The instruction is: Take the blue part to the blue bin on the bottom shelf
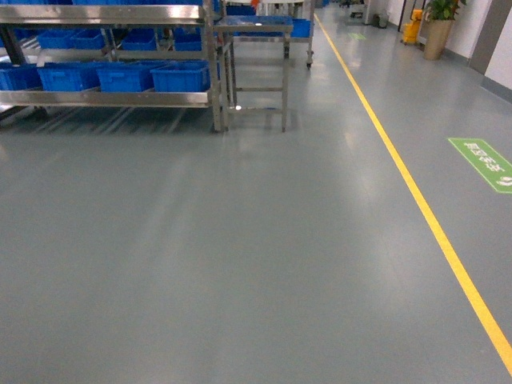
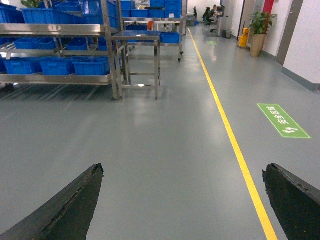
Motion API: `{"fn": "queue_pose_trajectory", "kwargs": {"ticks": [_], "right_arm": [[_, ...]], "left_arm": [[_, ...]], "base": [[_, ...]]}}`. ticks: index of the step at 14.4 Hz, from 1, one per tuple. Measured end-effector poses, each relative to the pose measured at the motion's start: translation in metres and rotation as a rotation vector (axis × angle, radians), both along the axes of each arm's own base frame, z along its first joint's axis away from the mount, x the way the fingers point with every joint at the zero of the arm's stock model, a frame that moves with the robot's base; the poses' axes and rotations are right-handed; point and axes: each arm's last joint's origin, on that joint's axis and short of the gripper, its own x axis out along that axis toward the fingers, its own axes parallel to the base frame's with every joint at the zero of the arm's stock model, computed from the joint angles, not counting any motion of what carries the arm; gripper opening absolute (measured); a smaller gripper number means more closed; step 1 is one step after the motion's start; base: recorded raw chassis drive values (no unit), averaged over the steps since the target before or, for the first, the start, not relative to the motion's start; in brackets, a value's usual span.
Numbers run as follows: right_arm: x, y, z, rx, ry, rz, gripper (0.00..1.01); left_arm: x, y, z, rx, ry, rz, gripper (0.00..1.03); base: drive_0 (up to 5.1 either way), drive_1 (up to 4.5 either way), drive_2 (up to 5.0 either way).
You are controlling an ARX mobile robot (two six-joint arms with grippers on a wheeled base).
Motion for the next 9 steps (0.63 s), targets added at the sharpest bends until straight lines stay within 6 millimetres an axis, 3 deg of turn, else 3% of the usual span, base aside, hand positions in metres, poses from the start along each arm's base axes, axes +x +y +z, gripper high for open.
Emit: {"fn": "queue_pose_trajectory", "kwargs": {"ticks": [5, 9], "right_arm": [[0.0, 0.0, 0.0, 0.0, 0.0, 0.0, 0.98], [0.0, 0.0, 0.0, 0.0, 0.0, 0.0, 0.98]], "left_arm": [[-0.0003, 0.0002, 0.0001, 0.0, -0.001, 0.002, 0.44], [-0.0002, 0.0002, 0.0003, -0.001, -0.003, 0.002, 0.44]], "base": [[-1.6, -1.57, -1.6], [0.1, 4.21, -4.0]]}}
